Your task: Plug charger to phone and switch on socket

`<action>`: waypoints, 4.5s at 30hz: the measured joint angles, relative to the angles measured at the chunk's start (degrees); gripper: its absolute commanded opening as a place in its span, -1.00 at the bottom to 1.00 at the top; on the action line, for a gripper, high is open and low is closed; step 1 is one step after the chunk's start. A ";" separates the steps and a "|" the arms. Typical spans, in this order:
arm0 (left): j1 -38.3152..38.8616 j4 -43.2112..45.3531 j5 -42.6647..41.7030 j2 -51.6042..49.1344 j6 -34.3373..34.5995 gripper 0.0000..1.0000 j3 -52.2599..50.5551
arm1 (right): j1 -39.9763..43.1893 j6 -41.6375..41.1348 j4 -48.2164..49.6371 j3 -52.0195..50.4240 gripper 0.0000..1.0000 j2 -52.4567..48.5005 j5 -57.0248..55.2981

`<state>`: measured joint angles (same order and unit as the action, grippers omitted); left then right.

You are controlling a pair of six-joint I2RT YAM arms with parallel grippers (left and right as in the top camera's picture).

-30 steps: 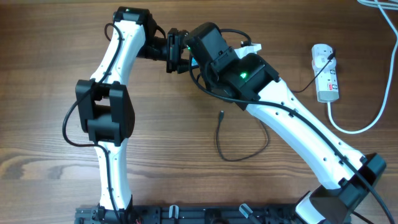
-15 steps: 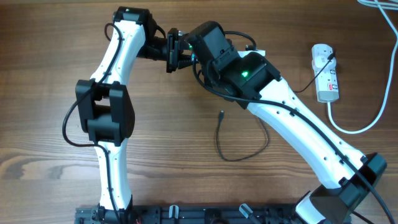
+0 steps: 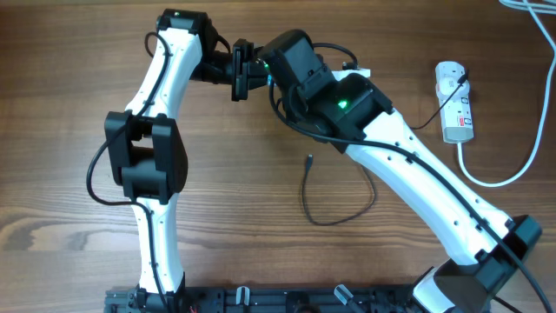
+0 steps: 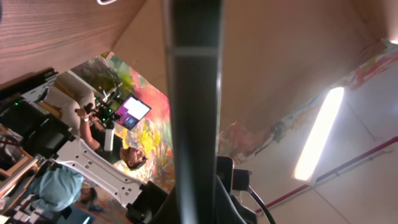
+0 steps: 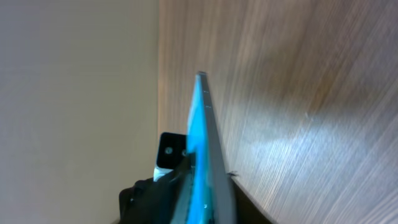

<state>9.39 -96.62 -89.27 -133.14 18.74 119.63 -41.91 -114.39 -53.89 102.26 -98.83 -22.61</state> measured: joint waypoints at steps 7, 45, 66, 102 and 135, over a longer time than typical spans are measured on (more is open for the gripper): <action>0.09 3.82 0.94 0.00 -0.28 -0.92 0.00 | 0.11 16.00 0.22 0.00 1.00 6.36 -5.16; -8.59 12.94 54.29 13.25 2.95 -0.92 0.00 | 9.44 70.73 3.93 -30.40 0.24 -0.13 20.31; -8.66 13.33 56.28 13.25 3.06 -0.92 0.00 | 7.39 63.60 6.69 -30.56 0.03 -11.98 24.11; -8.66 13.31 56.43 13.25 3.06 -0.92 0.00 | 5.66 59.12 8.24 -30.45 -0.63 -14.16 23.63; -5.60 16.17 54.05 13.25 0.74 -0.92 0.00 | 5.31 74.77 5.33 -29.66 -0.92 -0.48 31.74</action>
<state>3.79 -80.44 -35.22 -119.90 19.49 119.63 -36.60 -39.62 -48.56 72.60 -99.31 9.13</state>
